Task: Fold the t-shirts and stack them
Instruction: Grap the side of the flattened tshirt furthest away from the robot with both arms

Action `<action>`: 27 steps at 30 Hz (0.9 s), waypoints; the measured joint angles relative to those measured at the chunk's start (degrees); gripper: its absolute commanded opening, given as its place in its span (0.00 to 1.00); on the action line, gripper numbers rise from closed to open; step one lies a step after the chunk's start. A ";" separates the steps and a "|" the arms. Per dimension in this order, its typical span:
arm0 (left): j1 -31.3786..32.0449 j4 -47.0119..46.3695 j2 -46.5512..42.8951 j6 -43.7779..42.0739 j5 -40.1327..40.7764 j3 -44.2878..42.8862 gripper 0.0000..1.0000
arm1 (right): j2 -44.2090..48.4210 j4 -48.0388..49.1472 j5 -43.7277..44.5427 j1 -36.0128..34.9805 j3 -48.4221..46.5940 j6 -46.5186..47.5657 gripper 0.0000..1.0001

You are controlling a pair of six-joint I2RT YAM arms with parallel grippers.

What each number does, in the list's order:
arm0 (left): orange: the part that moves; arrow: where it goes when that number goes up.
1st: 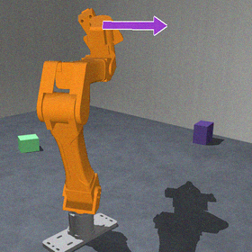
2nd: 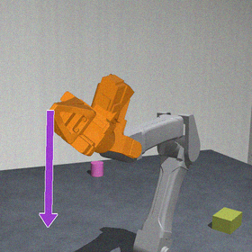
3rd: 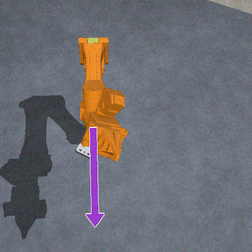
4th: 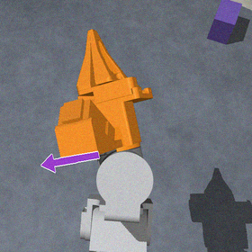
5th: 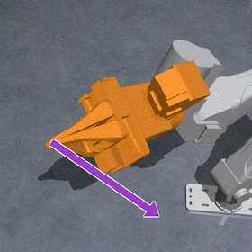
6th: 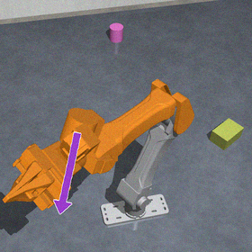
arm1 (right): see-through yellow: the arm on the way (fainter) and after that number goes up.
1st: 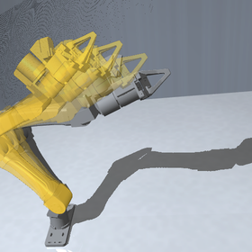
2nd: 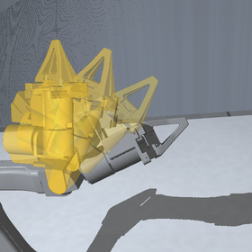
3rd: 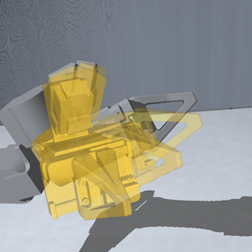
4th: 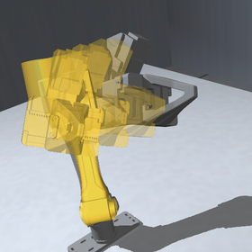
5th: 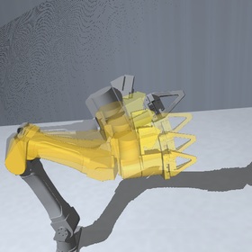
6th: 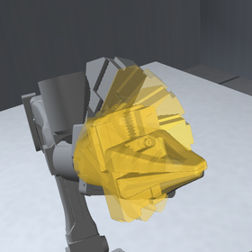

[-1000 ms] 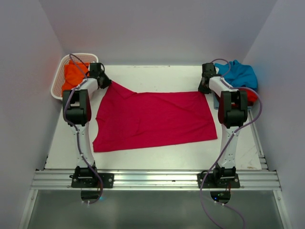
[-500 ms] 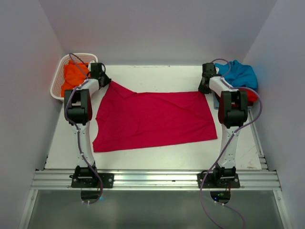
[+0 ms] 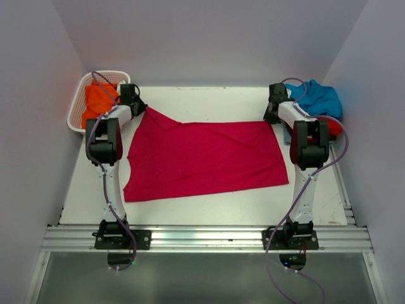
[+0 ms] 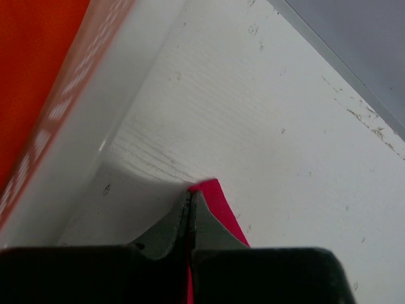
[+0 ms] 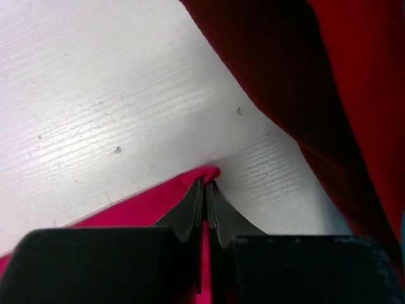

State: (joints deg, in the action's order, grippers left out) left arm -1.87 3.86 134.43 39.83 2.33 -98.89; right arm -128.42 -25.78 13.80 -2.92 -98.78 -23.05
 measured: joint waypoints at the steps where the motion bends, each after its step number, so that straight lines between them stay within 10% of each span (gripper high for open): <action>1: 0.00 0.00 -0.07 0.00 0.02 0.02 0.00 | 0.00 0.02 -0.02 0.00 0.00 0.02 0.00; 27: -0.74 7.89 -19.82 0.04 -2.60 6.01 0.00 | 3.76 1.38 -1.60 0.26 2.97 0.20 0.00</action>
State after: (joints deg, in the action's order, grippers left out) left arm -2.61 11.75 114.61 39.88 -0.27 -92.88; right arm -124.66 -24.40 12.21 -2.66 -95.81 -22.85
